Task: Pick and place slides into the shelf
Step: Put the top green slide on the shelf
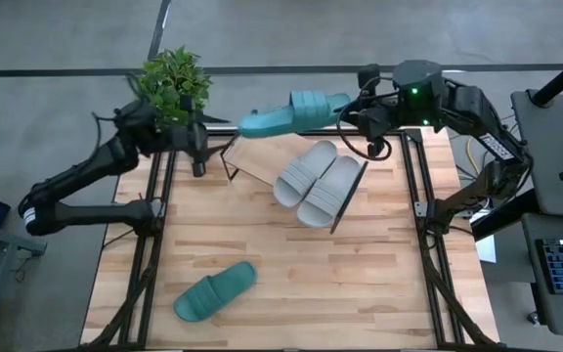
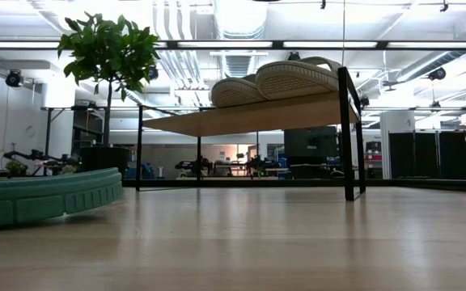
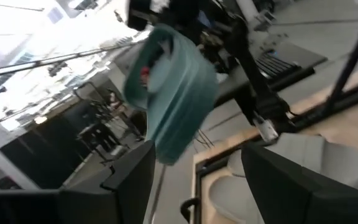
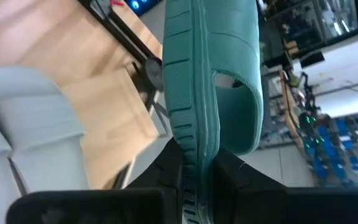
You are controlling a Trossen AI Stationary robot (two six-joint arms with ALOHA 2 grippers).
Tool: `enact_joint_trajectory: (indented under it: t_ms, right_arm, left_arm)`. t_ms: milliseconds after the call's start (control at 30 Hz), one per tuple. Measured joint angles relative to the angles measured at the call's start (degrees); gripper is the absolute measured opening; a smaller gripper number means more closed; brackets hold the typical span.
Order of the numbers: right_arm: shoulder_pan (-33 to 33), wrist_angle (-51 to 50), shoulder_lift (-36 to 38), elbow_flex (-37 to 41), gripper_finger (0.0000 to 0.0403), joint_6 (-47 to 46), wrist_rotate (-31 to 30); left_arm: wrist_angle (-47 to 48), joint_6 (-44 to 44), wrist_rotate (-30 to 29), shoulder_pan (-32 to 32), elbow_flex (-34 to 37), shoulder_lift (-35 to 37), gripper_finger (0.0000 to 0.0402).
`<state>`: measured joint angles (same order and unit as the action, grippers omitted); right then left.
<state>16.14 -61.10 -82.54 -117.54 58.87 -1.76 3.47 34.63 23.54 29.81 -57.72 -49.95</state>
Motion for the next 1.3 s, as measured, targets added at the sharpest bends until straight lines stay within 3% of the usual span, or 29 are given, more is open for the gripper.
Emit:
enact_joint_trajectory:
  t_ms: [200, 567, 833, 1300]
  right_arm:
    - [0.13, 0.50, -0.33, -0.04, 0.0033, -1.72, 1.05]
    - [0.22, 0.32, -0.33, -0.02, 0.0033, -3.61, 0.70]
    - [0.22, -0.91, -0.35, -0.02, 0.0033, -5.84, 0.42]
    - [1.81, -2.47, -0.61, 0.02, 0.0033, -7.87, 0.86]
  left_arm:
    - [-3.33, 3.53, -3.02, -1.52, -0.06, -3.08, 0.0224]
    - [-10.35, 3.69, -3.18, -1.71, -0.08, -5.70, 0.0224]
    - [-10.48, 5.35, -5.64, -1.75, -0.06, -7.39, 0.0224]
    - [-13.45, 4.89, -3.86, -2.43, -0.06, -8.96, 0.0224]
